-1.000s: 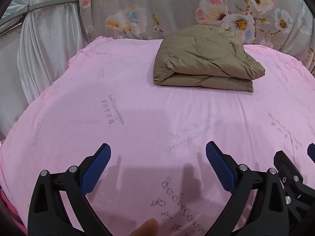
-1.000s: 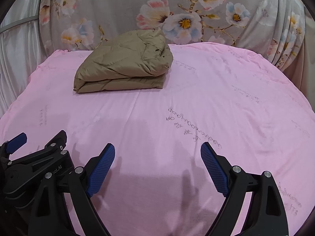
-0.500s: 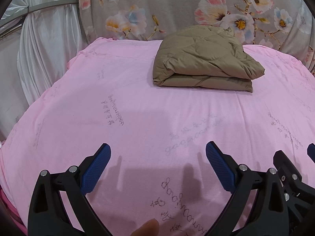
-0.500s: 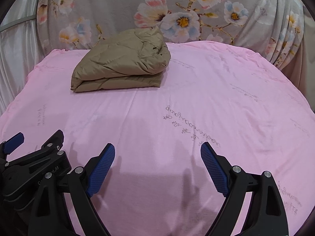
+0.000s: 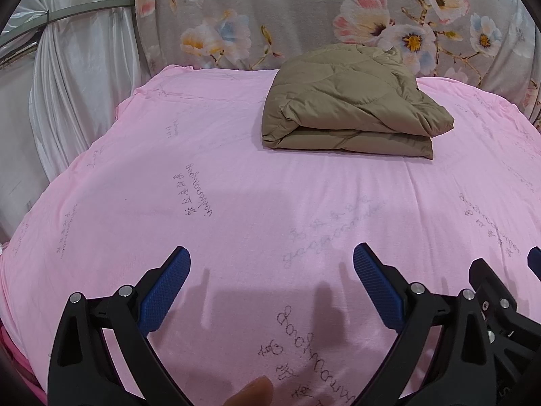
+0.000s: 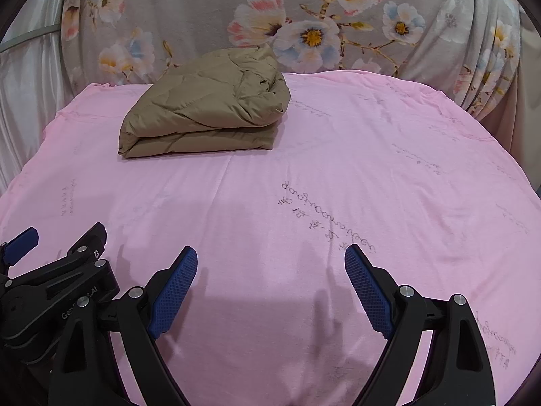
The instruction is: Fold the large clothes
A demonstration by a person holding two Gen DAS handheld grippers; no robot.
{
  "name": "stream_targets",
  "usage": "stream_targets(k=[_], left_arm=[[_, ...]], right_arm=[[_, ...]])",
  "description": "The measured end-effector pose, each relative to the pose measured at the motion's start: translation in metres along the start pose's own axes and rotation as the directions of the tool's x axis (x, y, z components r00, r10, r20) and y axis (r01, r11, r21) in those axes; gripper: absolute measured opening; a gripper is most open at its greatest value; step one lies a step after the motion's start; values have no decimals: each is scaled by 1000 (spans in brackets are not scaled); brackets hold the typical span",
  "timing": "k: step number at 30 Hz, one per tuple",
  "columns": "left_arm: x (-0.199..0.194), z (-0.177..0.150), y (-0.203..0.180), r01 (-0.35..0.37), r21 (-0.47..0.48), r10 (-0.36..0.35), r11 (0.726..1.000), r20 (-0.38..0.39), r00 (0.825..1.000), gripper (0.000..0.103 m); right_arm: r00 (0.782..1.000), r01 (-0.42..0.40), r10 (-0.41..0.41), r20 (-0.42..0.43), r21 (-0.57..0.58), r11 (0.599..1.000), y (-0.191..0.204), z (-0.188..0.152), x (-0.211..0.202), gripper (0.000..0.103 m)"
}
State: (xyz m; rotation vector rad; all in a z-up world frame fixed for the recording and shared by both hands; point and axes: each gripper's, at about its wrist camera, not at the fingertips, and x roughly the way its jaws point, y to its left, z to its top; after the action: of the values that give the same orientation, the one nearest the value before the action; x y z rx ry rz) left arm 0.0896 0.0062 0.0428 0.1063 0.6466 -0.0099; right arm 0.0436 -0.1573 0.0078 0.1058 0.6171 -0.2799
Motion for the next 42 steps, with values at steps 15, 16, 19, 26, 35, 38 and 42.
stream_targets(k=[15, 16, 19, 26, 35, 38, 42], left_arm=[[0, 0, 0, 0, 0, 0, 1000, 1, 1000, 95], [0, 0, 0, -1, 0, 1, 1000, 1, 1000, 95], [0, 0, 0, -1, 0, 1, 1000, 1, 1000, 95], [0, -1, 0, 0, 0, 0, 1000, 1, 1000, 95], [0, -1, 0, -1, 0, 1, 1000, 2, 1000, 95], [0, -1, 0, -1, 0, 1, 1000, 2, 1000, 95], [-1, -1, -1, -2, 0, 2, 1000, 2, 1000, 95]], right_arm=[[1000, 4, -4, 1, -3, 1000, -2, 0, 0, 87], [1000, 3, -3, 0, -3, 1000, -2, 1, 0, 87], [1000, 4, -4, 0, -2, 1000, -2, 1, -1, 87], [1000, 7, -7, 1, -2, 1000, -2, 1, -1, 87], [1000, 7, -7, 1, -3, 1000, -3, 1, -1, 87], [1000, 7, -7, 1, -3, 1000, -2, 1, -1, 87], [1000, 7, -7, 1, -2, 1000, -2, 1, -1, 87]])
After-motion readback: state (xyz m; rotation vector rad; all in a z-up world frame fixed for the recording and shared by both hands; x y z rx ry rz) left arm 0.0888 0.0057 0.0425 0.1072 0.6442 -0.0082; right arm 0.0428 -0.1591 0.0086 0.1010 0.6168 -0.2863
